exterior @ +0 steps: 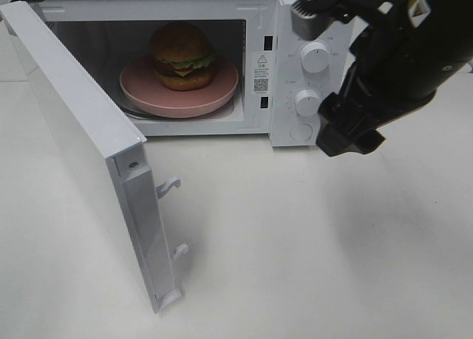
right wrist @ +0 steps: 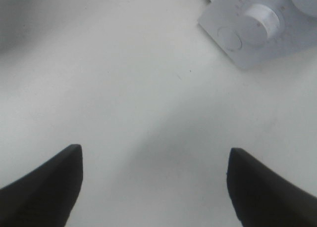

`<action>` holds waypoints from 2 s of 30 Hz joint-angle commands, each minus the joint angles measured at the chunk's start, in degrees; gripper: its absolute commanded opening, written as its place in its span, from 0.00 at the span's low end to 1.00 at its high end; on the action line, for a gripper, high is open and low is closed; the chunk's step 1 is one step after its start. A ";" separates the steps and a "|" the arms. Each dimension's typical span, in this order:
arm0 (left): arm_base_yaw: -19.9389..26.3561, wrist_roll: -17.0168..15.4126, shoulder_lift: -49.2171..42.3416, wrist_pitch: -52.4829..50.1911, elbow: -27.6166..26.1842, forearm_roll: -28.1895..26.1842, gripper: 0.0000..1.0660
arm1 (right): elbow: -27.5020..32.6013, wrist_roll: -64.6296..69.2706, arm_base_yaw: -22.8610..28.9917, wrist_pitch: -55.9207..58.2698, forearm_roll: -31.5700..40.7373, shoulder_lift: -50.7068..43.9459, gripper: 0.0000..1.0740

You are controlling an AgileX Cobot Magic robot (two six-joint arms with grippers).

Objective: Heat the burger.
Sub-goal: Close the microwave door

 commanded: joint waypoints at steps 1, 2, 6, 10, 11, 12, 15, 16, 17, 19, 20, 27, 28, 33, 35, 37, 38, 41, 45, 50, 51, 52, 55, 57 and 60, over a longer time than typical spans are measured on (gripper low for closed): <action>-0.23 -0.23 -1.32 -0.57 0.23 -0.23 0.94 | 0.29 3.50 -4.53 5.84 1.15 -3.32 0.71; -0.23 -0.23 -1.32 -0.57 0.23 -0.23 0.94 | 0.29 4.24 -5.90 6.82 1.15 -3.84 0.71; -0.23 -0.23 -1.32 -0.57 0.23 -0.23 0.94 | 0.29 7.45 -10.03 9.28 1.20 -5.27 0.71; -0.23 -0.23 -1.32 -0.57 0.23 -0.23 0.94 | 0.29 10.08 -16.39 14.32 1.15 -8.54 0.71; -0.23 -0.23 -1.32 -0.57 0.23 -0.23 0.94 | 0.46 10.60 -17.02 15.24 0.97 -9.34 0.71; -0.23 -0.23 -1.32 -0.57 0.23 -0.23 0.94 | 0.46 10.60 -17.02 15.24 0.97 -9.34 0.71; -0.23 -0.23 -1.32 -0.57 0.23 -0.23 0.94 | 2.81 11.23 -17.19 16.44 0.29 -13.06 0.71; -0.23 -0.23 -1.32 -0.57 0.23 -0.23 0.94 | 3.78 11.40 -17.19 16.56 0.29 -14.15 0.71; -0.23 -0.23 -1.32 -0.57 0.23 -0.23 0.94 | 6.19 11.92 -17.19 16.73 0.17 -16.39 0.71; -0.23 -0.23 -1.32 -0.57 0.23 -0.23 0.94 | 7.45 12.03 -17.19 16.73 0.17 -17.70 0.71; -0.23 -0.23 -1.32 -0.57 0.23 -0.23 0.94 | 7.45 12.03 -17.19 16.73 0.17 -17.70 0.71; -0.23 -0.23 -1.32 -0.57 0.23 -0.23 0.94 | 14.90 12.43 -17.19 15.99 0.17 -27.62 0.71; -0.23 -0.23 -1.32 -0.57 0.23 -0.23 0.94 | 14.90 12.43 -17.19 15.99 0.17 -27.62 0.71; -0.23 -0.23 -1.32 -0.57 0.23 -0.23 0.94 | 19.88 12.43 -17.19 15.58 -0.11 -37.41 0.71; -0.23 -0.23 -1.32 -0.57 0.23 -0.23 0.94 | 20.51 12.43 -17.19 15.53 -0.17 -39.36 0.71; -0.23 -0.23 -1.32 -0.57 0.23 -0.23 0.94 | 21.72 12.49 -17.65 15.13 -0.52 -43.37 0.71; -0.23 -0.23 -1.32 -0.57 0.23 -0.23 0.94 | 22.17 12.49 -18.11 14.95 -0.46 -44.98 0.71; -0.23 -0.23 -1.32 -0.57 0.23 -0.23 0.94 | 23.61 12.49 -21.31 13.75 -0.11 -50.59 0.71; -0.23 -0.23 -1.32 -0.57 0.23 -0.23 0.94 | 26.64 12.49 -26.99 12.38 1.83 -59.99 0.71; -0.23 -0.23 -1.32 -0.57 0.23 -0.23 0.94 | 29.45 12.43 -29.91 12.26 3.50 -65.66 0.71; -0.23 -0.23 -1.32 -0.57 0.23 -0.23 0.94 | 30.94 12.26 -31.23 11.92 3.95 -68.35 0.71; -0.23 -0.23 -1.32 -0.57 0.23 -0.23 0.94 | 30.94 12.26 -31.23 11.92 3.95 -68.35 0.71; -0.23 -0.23 -1.32 -0.57 0.23 -0.23 0.94 | 32.31 11.75 -32.49 11.40 4.18 -71.79 0.71; -0.23 -0.23 -1.32 -0.57 0.23 -0.23 0.94 | 32.31 11.75 -32.95 11.40 4.13 -74.83 0.71; -0.23 -0.23 -1.32 -0.57 0.23 -0.23 0.94 | 32.31 11.63 -32.95 11.40 4.13 -78.32 0.71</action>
